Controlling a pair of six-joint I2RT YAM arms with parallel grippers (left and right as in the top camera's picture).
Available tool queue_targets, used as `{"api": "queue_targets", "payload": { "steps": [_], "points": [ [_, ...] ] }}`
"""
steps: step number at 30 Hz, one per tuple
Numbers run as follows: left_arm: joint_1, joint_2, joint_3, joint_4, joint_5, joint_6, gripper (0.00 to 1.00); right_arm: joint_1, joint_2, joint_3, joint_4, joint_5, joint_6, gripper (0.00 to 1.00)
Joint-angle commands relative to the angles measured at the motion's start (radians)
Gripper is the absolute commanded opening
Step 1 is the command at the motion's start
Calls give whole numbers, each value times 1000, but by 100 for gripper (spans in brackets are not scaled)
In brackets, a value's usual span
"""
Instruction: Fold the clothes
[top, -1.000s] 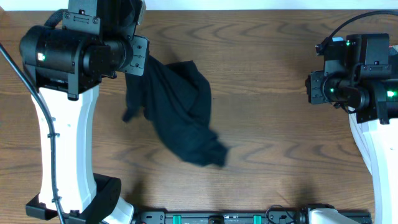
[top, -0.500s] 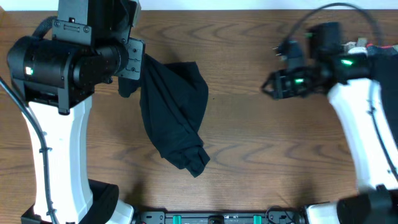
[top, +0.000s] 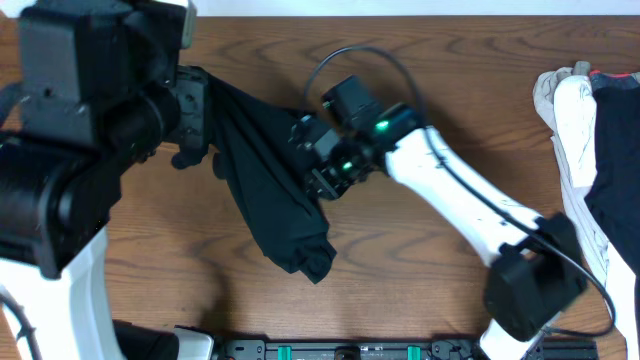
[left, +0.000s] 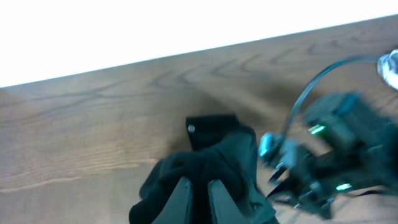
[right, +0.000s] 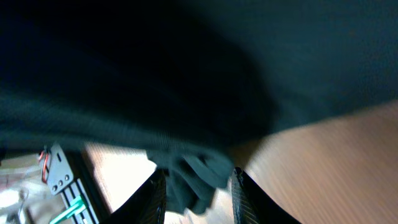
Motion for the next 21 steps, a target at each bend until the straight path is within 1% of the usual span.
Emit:
{"api": "queue_targets", "payload": {
  "steps": [1, 6, 12, 13, 15, 17, 19, 21],
  "points": [
    [-1, -30, 9, 18, -24, -1, 6, 47, 24, 10, 16, -66, -56, 33],
    [-1, -40, 10, 33, -39, 3, 6, 89, 24, 10, 16, -78, -111, 33],
    [-1, -41, 10, 48, -39, 3, 6, 96, 24, 9, 57, -73, -111, 33],
    [-1, -41, 10, 49, -39, 3, 6, 96, 24, 9, 61, -84, -113, 33],
    [-1, -41, 10, 51, -41, 8, 6, 96, 24, 9, 53, -153, -169, 32],
    [-1, -41, 10, 53, -42, 15, 6, 95, 24, 9, 47, -217, -217, 36],
    [-1, -41, 10, 57, -42, 15, 6, 97, 24, 9, 54, -225, -219, 37],
    [-1, -42, 10, 61, -41, 14, 6, 98, 24, 9, 71, -227, -218, 37]
  ]
}}
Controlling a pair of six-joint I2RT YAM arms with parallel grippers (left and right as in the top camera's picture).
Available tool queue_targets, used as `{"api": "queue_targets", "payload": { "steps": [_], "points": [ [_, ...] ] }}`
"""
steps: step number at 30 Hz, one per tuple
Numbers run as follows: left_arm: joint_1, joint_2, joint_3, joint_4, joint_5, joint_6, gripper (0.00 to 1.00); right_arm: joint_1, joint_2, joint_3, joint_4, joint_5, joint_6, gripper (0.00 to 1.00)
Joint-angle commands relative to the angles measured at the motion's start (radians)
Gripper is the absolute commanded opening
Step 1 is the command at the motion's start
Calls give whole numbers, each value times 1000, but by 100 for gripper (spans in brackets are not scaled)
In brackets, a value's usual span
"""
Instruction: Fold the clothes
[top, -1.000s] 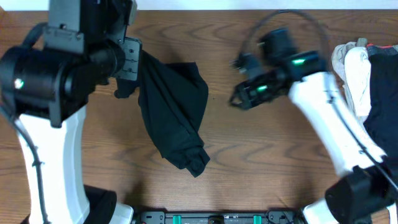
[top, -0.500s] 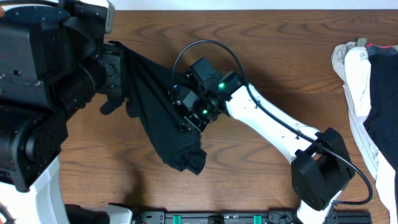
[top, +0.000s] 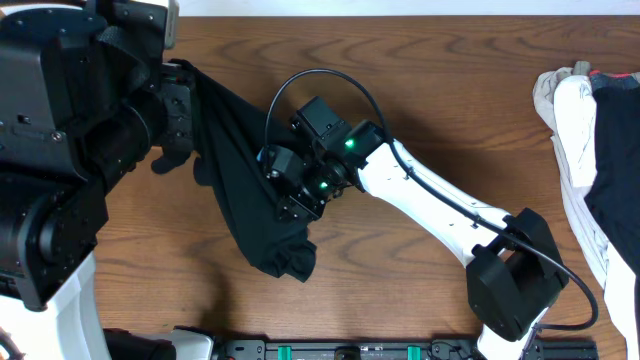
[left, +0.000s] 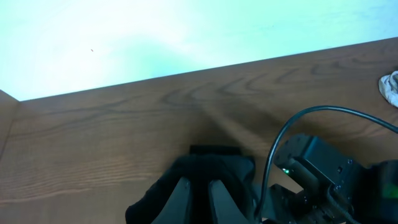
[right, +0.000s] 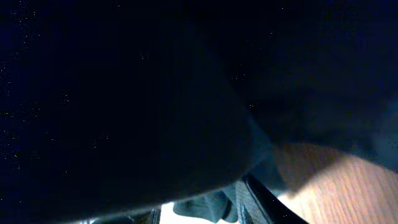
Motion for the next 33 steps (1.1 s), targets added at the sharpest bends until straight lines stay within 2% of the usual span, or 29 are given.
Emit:
{"api": "queue_targets", "payload": {
  "steps": [1, 13, 16, 19, 23, 28, 33],
  "points": [
    [-1, -11, 10, 21, -12, 13, 6, 11, -8, 9, 21, -64, -47, 36],
    [-1, -13, 10, 23, -12, 13, 6, 60, -8, 9, 142, -64, -56, 43],
    [-1, -13, 10, 23, -12, 13, 6, 80, -8, 9, 141, -67, -48, 40],
    [-1, -13, 10, 25, -12, 13, 6, 97, -8, 9, 109, -68, -49, 29],
    [-1, -13, 10, 27, -12, 17, 6, 100, -10, 9, 61, -10, -49, 24],
    [-1, -13, 10, 27, -12, 17, 6, 66, -18, 9, 49, 162, 5, 28],
    [-1, -14, 10, 27, -13, 22, 6, 32, -20, 9, -2, 123, 15, 31]
  ]
}}
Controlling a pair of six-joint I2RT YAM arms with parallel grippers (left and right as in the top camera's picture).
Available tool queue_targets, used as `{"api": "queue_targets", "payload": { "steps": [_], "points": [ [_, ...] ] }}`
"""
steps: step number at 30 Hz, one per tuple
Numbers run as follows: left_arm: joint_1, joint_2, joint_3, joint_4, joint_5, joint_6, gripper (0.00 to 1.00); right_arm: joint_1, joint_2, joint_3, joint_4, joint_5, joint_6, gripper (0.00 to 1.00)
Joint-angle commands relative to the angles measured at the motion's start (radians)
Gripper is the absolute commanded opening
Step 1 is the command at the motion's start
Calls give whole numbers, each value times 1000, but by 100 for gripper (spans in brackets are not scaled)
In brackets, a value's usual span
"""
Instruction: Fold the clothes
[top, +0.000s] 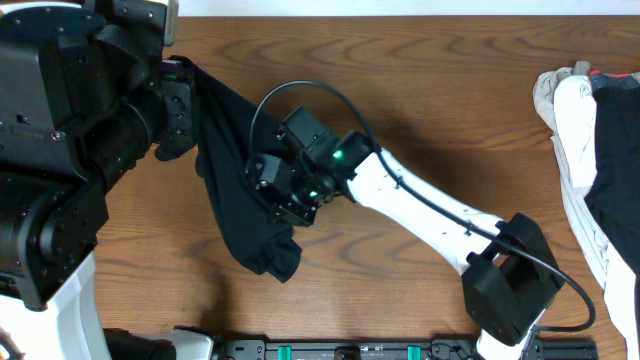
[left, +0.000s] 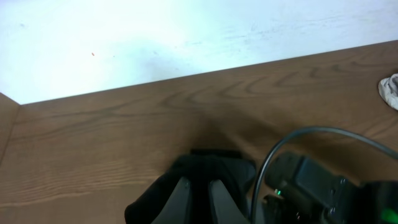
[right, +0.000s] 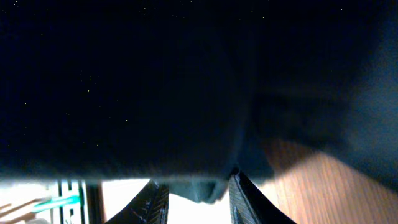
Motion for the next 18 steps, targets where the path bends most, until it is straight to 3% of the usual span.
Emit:
{"api": "queue_targets", "payload": {
  "steps": [1, 10, 18],
  "points": [
    [-1, -15, 11, 15, -13, 29, 6, -20, -20, 9, -40, 13, 23, 30],
    [-2, -21, 59, 46, -72, 36, 6, -13, -19, 9, -91, -52, 19, 28],
    [-1, -29, 62, 55, -72, 36, 6, 8, -17, -6, 68, -77, 36, 30]
  ]
}}
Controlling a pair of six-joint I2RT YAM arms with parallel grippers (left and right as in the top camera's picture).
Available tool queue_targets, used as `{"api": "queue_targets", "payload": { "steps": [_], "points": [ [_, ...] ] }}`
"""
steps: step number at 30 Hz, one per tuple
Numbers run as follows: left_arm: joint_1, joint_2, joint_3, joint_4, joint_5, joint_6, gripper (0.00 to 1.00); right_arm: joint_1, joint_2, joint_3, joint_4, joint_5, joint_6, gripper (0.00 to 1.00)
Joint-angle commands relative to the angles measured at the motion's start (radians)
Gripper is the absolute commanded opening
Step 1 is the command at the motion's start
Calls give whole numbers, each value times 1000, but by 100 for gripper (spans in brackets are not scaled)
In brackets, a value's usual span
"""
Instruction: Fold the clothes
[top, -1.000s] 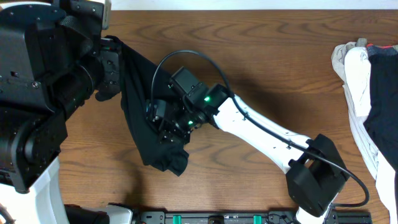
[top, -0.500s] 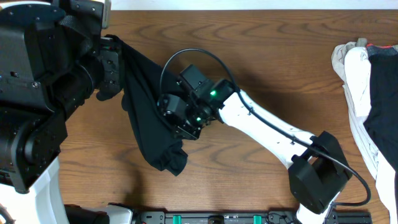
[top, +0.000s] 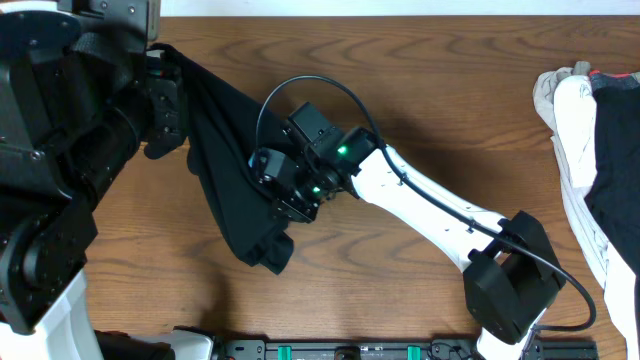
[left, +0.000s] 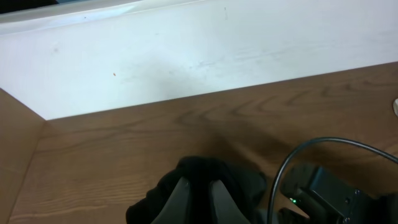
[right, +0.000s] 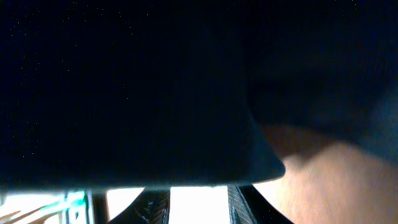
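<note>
A black garment (top: 225, 150) hangs from my left gripper (top: 168, 68) at the far left and slants down to a bunched end near the table's front. In the left wrist view the left gripper (left: 199, 191) is shut on a fold of the garment (left: 199, 169). My right gripper (top: 274, 192) presses against the garment's right side, about halfway down. In the right wrist view the dark garment (right: 155, 81) fills the frame above the right gripper (right: 198, 204), which is open with only bright empty space between its fingers (right: 157, 205).
A pile of white and dark clothes (top: 585, 150) lies at the table's right edge. The brown wooden table (top: 450, 80) ends at a white wall (left: 186, 50) on the far side. A black rail (top: 350, 350) runs along the front edge. The right arm's cable (top: 300, 85) loops above the garment.
The left gripper has shifted slightly up and left with the garment. The garment's bunched lower end is a little further left. The cloth fold that hung between the right fingers is gone from the gap.
The left gripper held the black garment at every moment. The right gripper was first at the garment's right edge near the table's middle with cloth between its open fingers. At each later moment it was further left, the garment's lower end with it, and now its gap is empty.
</note>
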Motion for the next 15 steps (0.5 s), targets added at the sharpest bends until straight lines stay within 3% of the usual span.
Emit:
{"api": "queue_targets", "payload": {
  "steps": [1, 10, 15],
  "points": [
    [-1, -18, 25, 17, -19, 13, 6, 21, -17, -6, 48, -46, 25, 31],
    [-1, -21, 25, 16, -19, 13, 6, 33, -17, -6, 175, -114, 63, 41],
    [-1, -21, 25, 17, -19, 13, 6, 44, -17, -6, 162, -224, 45, 40]
  ]
}}
